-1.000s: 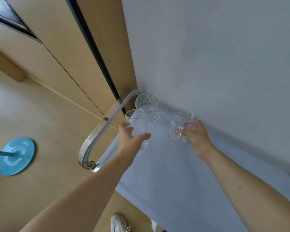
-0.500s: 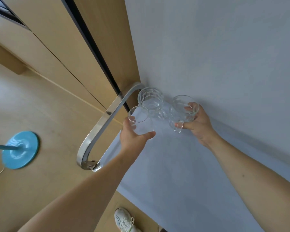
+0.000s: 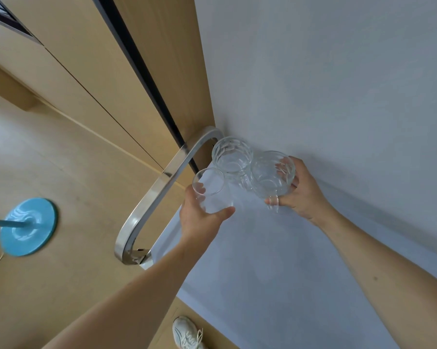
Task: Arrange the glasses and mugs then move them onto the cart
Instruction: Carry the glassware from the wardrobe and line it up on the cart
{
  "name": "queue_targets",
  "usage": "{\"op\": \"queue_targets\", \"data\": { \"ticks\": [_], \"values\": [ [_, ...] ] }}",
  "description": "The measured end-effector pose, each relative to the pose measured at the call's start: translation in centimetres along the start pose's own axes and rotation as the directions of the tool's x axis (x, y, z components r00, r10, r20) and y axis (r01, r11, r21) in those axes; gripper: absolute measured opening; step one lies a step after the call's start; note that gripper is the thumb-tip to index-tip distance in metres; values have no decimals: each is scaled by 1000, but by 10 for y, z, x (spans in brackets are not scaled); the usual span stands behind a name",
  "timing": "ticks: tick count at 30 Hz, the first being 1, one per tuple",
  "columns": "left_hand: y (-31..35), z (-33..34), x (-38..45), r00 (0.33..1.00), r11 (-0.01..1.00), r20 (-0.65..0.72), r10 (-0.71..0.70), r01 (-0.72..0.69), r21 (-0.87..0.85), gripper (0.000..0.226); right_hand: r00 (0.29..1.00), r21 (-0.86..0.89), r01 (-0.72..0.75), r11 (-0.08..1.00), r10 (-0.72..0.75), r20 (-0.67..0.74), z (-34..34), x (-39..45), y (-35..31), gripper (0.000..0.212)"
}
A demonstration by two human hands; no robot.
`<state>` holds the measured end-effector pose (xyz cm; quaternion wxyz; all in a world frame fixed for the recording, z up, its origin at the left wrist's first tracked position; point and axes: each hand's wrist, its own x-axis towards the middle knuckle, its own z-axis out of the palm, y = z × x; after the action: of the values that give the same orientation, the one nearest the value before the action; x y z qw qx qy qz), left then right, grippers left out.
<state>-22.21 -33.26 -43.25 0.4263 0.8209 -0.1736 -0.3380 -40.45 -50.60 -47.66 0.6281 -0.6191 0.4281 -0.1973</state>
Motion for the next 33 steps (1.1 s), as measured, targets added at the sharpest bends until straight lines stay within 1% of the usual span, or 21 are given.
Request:
{"op": "queue_targets", "data": {
  "ticks": [4, 11, 16, 19, 21, 23, 25, 28, 30, 33],
  "values": [
    [-2, -1, 1, 1000, 1000, -2, -14, 14, 12, 79, 999, -85, 20, 996, -16, 52, -6, -3, 3, 102],
    [-1, 0, -3, 1000, 1000, 9, 1, -1, 12, 80, 997, -101, -13, 995, 20, 77, -8, 4, -4, 109],
    [-1, 1, -11, 1000, 1000, 25, 7, -7, 30, 75, 988, -137, -38, 990, 58, 145, -14, 8, -5, 113],
    [-2, 0, -15, 999, 999, 42, 6, -8, 49, 76, 972, -122, -90, 988, 114, 206, -17, 10, -4, 110],
    [-3, -1, -18, 999, 998, 49, 12, -15, 61, 76, 957, -149, -90, 985, 127, 261, -21, 12, -4, 110],
    [-3, -2, -21, 998, 998, 52, 22, -25, 63, 76, 951, -194, -83, 977, 136, 276, -23, 11, -6, 109],
    [-3, -3, -25, 998, 998, 59, 27, -31, 63, 76, 965, -229, -100, 968, 151, 216, -25, 6, -7, 103],
    [-4, -7, -32, 996, 996, 79, 38, -44, 75, 76, 985, -293, -138, 946, 162, 60, -26, -10, -5, 90],
    [-4, -12, -37, 993, 994, 103, 50, -59, 89, 76, 981, -307, -191, 932, 190, -34, -27, -27, -5, 80],
    [-7, -20, -45, 988, 992, 134, 72, -85, 94, 77, 970, -337, -240, 910, 209, -126, -23, -56, -6, 75]
  ]
}}
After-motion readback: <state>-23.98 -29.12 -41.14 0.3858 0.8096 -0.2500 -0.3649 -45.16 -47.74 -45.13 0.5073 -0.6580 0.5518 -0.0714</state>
